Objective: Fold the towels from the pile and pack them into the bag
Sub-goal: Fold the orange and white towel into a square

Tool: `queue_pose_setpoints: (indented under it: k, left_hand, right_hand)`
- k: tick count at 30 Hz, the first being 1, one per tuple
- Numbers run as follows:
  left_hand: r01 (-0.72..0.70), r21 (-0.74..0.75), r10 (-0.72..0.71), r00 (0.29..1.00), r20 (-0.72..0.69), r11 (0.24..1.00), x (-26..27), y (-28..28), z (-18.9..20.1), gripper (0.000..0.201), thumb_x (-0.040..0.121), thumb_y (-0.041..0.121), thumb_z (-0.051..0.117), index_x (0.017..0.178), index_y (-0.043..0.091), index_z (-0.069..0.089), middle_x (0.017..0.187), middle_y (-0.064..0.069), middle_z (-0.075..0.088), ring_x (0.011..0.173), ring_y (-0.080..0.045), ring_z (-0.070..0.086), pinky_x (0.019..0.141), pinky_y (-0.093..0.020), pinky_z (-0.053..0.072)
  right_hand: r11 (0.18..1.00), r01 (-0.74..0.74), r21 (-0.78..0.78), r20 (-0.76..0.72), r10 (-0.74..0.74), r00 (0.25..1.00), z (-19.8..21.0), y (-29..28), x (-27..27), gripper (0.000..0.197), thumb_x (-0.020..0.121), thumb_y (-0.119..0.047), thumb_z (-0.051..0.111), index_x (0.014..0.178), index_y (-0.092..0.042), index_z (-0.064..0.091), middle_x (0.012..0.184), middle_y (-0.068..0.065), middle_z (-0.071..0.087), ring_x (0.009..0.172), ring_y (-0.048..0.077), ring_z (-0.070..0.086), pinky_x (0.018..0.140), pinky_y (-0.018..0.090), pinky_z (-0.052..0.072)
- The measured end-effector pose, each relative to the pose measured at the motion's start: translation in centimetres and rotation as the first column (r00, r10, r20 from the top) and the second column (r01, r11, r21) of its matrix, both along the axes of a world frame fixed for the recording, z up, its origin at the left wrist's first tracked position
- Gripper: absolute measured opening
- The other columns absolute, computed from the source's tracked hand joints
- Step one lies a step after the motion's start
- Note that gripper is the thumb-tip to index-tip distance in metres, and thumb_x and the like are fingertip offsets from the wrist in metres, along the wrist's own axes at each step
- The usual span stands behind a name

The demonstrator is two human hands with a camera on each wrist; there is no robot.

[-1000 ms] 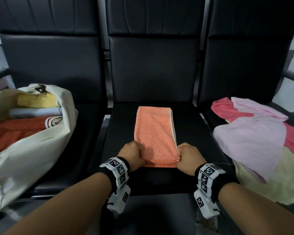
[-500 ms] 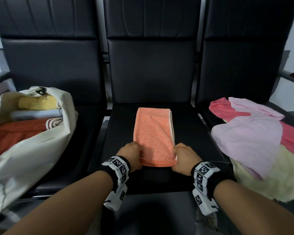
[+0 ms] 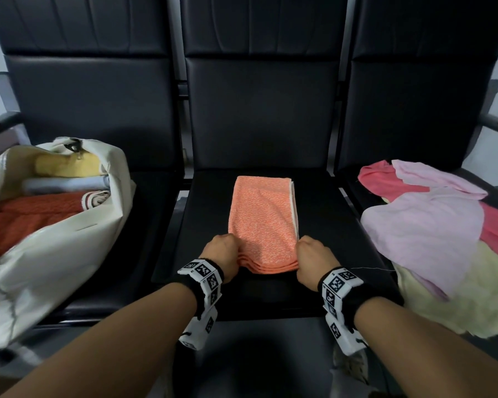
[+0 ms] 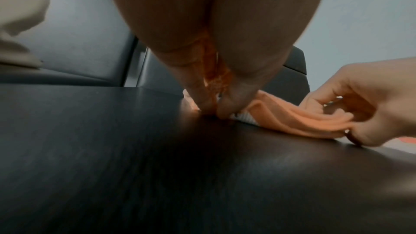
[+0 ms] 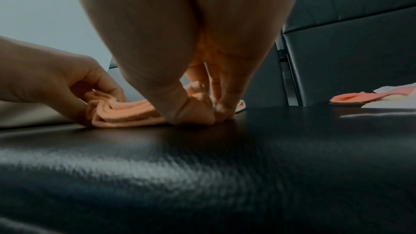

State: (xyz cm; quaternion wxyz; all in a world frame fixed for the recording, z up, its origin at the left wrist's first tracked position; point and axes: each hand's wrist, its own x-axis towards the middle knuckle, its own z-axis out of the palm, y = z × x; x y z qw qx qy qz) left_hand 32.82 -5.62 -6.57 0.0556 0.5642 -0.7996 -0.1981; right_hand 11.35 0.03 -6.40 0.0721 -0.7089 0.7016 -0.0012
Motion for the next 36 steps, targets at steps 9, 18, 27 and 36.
queue_pose_setpoints:
  k: [9,18,27,36]
  left_hand:
    - [-0.063,0.052,0.07,0.986,-0.15,0.997,0.6,0.2,0.9,0.008,0.097,0.027,0.065,0.1,0.021,0.068,0.101,-0.004,0.07,0.099,-0.023,0.065,0.086,-0.035,0.053]
    - [-0.095,0.011,0.095,0.966,-0.239,0.995,2.0,1.6,4.4,0.016,0.098,0.038,0.062,0.091,0.025,0.068,0.087,0.002,0.071,0.085,-0.019,0.067,0.081,-0.039,0.056]
    - [-0.074,-0.004,0.067,0.914,-0.399,0.997,3.0,0.4,6.1,0.017,0.1,0.033,0.059,0.091,0.02,0.064,0.088,0.001,0.071,0.086,-0.017,0.068,0.079,-0.037,0.055]
    - [-0.211,0.091,0.215,0.697,-0.684,0.973,2.3,-6.4,4.1,0.018,0.102,0.023,0.059,0.084,0.023,0.061,0.079,0.007,0.068,0.073,-0.007,0.065,0.072,-0.03,0.051]
  right_hand:
    - [1.0,-0.004,-0.002,0.094,0.005,0.996,0.3,0.5,-0.7,0.027,0.087,-0.005,0.048,0.11,-0.005,0.063,0.129,0.007,0.05,0.111,0.027,0.055,0.089,0.033,0.051]
    - [0.977,0.027,-0.211,0.342,0.048,0.938,3.5,2.0,-1.1,0.012,0.088,-0.017,0.055,0.09,-0.017,0.067,0.1,-0.008,0.06,0.087,0.021,0.062,0.075,0.036,0.05]
    - [0.953,0.182,-0.241,0.609,0.003,0.793,6.4,-0.6,-0.7,0.022,0.089,-0.009,0.055,0.07,-0.02,0.059,0.064,-0.006,0.062,0.058,0.006,0.057,0.055,0.019,0.043]
    - [0.983,0.175,0.048,0.961,-0.093,0.259,5.5,-6.7,-0.4,0.016,0.094,-0.007,0.063,0.107,-0.009,0.071,0.096,0.007,0.078,0.09,0.02,0.075,0.082,0.035,0.057]
